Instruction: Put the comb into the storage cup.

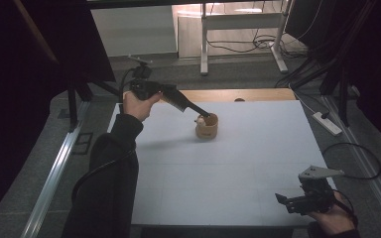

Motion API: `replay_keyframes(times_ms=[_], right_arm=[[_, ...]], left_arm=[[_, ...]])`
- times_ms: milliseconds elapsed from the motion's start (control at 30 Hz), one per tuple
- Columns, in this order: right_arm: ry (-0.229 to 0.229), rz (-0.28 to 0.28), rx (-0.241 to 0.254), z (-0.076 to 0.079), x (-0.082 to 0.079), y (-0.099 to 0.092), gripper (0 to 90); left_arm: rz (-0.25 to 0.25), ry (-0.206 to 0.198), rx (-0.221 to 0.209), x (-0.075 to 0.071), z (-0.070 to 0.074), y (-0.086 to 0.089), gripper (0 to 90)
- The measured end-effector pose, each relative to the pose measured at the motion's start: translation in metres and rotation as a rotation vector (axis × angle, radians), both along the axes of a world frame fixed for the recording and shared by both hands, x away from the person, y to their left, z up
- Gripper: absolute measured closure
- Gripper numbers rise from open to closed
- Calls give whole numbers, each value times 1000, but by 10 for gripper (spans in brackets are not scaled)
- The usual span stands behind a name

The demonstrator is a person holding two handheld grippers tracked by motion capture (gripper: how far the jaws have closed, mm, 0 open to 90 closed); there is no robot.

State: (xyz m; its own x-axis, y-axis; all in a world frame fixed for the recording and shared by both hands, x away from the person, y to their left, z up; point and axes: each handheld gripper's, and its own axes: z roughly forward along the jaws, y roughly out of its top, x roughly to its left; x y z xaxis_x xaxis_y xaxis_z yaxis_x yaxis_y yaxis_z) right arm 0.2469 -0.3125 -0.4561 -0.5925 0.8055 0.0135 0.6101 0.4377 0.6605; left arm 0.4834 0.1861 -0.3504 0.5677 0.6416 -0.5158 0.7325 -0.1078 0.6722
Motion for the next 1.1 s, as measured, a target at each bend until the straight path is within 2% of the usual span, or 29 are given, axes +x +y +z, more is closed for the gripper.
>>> replay_keyframes(times_ms=[1100], right_arm=[[7, 13, -9, -1, 0, 1, 0]], left_arm=[[-1, 16, 37, 11, -17, -12, 835]])
